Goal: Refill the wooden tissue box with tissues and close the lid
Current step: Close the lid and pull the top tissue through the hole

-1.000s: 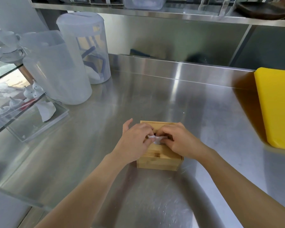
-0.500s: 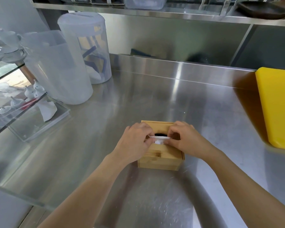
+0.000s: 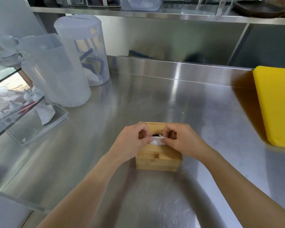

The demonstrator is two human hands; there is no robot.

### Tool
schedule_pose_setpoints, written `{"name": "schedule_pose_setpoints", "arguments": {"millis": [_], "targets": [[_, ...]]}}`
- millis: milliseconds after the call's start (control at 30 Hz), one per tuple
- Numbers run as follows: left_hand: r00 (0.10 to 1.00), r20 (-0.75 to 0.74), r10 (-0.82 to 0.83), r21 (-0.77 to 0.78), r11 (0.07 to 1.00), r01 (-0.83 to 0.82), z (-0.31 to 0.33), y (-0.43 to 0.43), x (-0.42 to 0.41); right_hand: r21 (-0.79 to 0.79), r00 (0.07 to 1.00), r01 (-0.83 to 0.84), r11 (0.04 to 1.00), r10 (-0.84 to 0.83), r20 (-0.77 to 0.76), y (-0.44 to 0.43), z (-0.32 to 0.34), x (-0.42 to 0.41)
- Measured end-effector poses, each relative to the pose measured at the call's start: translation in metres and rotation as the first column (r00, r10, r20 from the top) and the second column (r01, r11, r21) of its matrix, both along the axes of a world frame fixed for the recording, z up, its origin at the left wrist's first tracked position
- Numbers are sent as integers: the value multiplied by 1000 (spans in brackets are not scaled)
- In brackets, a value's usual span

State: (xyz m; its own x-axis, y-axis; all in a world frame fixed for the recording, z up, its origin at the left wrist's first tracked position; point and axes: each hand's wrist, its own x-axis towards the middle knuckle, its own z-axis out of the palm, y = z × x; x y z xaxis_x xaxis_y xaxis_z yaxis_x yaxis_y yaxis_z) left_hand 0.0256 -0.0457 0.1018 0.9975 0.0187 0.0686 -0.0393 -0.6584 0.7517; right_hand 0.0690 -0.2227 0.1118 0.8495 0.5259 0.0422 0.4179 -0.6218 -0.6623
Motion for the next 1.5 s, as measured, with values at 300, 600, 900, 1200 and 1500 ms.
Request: {"name": "schedule_pose_setpoints", "arguments": {"millis": [300, 600, 900, 1200, 1500], "targets": [[999, 18, 38, -184, 982, -34, -2, 1, 1, -25, 996, 65, 998, -66, -67, -2, -4, 8], [997, 24, 78, -183, 980, -73, -12, -2, 2, 68, 997, 52, 996, -48, -58, -7, -12, 7], [994, 2, 110, -294, 950, -104, -11, -5, 3, 150, 987, 109, 983, -89, -135, -9, -18, 5], [993, 33, 113, -315, 944, -97, -15, -5, 2, 176, 989, 63, 982, -38, -140, -13, -24, 7], [984, -6, 177, -427, 890, -162, -13, -5, 5, 255, 993, 102, 961, -84, -83, -12, -28, 1]]}}
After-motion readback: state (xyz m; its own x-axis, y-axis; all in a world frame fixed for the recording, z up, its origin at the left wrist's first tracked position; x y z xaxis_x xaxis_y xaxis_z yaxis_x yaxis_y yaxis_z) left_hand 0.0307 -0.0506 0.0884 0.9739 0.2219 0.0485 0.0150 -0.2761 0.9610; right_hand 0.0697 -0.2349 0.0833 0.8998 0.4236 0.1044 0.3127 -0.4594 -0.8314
